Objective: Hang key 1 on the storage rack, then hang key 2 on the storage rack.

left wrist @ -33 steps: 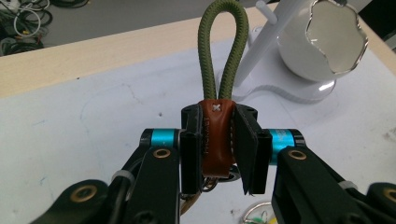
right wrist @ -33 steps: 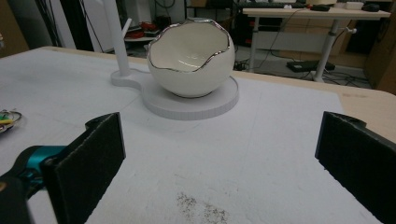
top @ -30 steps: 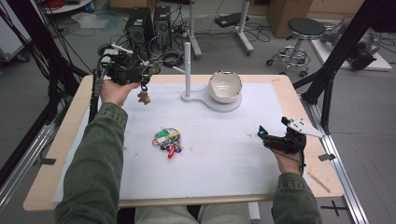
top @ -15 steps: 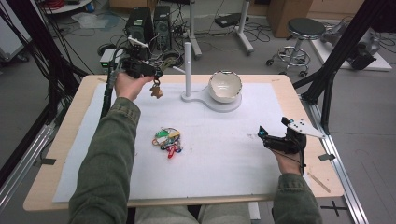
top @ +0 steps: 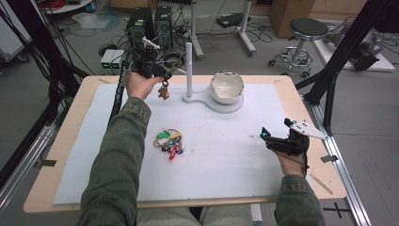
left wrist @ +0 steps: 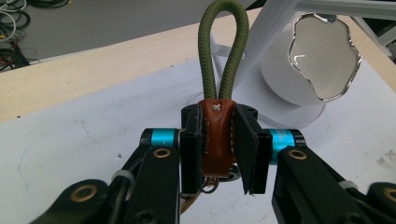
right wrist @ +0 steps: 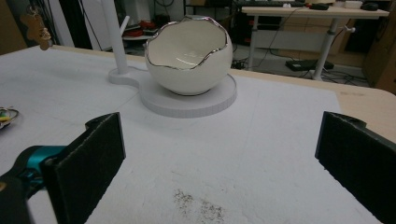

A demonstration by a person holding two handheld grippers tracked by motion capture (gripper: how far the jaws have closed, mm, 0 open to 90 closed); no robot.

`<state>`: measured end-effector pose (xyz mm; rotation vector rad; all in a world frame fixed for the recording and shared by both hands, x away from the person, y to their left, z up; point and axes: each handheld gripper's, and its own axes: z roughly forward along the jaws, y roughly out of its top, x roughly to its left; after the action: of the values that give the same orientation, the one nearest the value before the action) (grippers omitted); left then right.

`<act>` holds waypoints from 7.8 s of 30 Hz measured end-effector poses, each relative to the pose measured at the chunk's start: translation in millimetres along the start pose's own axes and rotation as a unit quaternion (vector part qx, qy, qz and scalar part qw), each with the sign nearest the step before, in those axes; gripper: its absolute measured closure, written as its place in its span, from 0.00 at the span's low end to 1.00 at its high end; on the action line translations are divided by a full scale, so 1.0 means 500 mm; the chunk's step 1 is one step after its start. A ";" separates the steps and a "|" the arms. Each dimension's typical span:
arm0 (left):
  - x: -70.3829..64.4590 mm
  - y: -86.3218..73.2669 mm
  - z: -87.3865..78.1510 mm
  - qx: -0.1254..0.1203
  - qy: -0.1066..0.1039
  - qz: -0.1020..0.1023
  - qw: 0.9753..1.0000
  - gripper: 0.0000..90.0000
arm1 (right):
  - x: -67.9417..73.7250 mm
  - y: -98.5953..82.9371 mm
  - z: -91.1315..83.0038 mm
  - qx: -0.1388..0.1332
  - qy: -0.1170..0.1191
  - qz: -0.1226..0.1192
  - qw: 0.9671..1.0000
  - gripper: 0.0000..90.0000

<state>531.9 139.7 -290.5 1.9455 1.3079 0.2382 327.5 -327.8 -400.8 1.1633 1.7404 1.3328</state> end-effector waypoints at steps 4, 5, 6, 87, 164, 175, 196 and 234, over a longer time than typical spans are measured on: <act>0.005 -0.001 0.003 0.001 -0.001 -0.003 1.000 0.81 | 0.001 0.000 0.000 0.001 0.000 -0.003 1.000 0.01; 0.005 -0.001 0.003 0.003 0.000 -0.002 1.000 0.81 | 0.000 0.000 0.000 0.000 0.000 -0.003 1.000 0.01; 0.005 -0.001 0.005 0.002 0.000 -0.004 1.000 0.81 | 0.001 0.000 0.000 0.001 0.000 -0.002 1.000 0.01; -0.021 -0.148 -0.093 -0.015 0.027 0.027 0.999 0.11 | 0.004 0.000 0.004 0.005 0.001 -0.010 1.000 0.01; -0.073 -0.367 -0.030 0.066 0.003 0.067 0.996 0.11 | 0.006 -0.002 0.005 0.012 0.000 -0.014 1.000 0.01; -0.106 -0.379 -0.002 0.070 -0.008 0.078 0.994 0.11 | 0.006 -0.003 0.006 0.013 0.001 -0.015 1.000 0.01; -0.163 -0.378 0.071 0.073 -0.018 0.101 0.992 0.69 | 0.004 -0.003 0.007 0.015 0.000 -0.015 1.000 0.01; -0.136 -0.357 -0.007 0.053 -0.060 0.079 0.994 0.85 | 0.002 -0.002 0.004 0.011 -0.001 -0.014 1.000 0.01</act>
<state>372.1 115.6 -392.2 2.1206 1.1102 0.1283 328.7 -325.9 -402.3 1.1484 1.7675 1.2995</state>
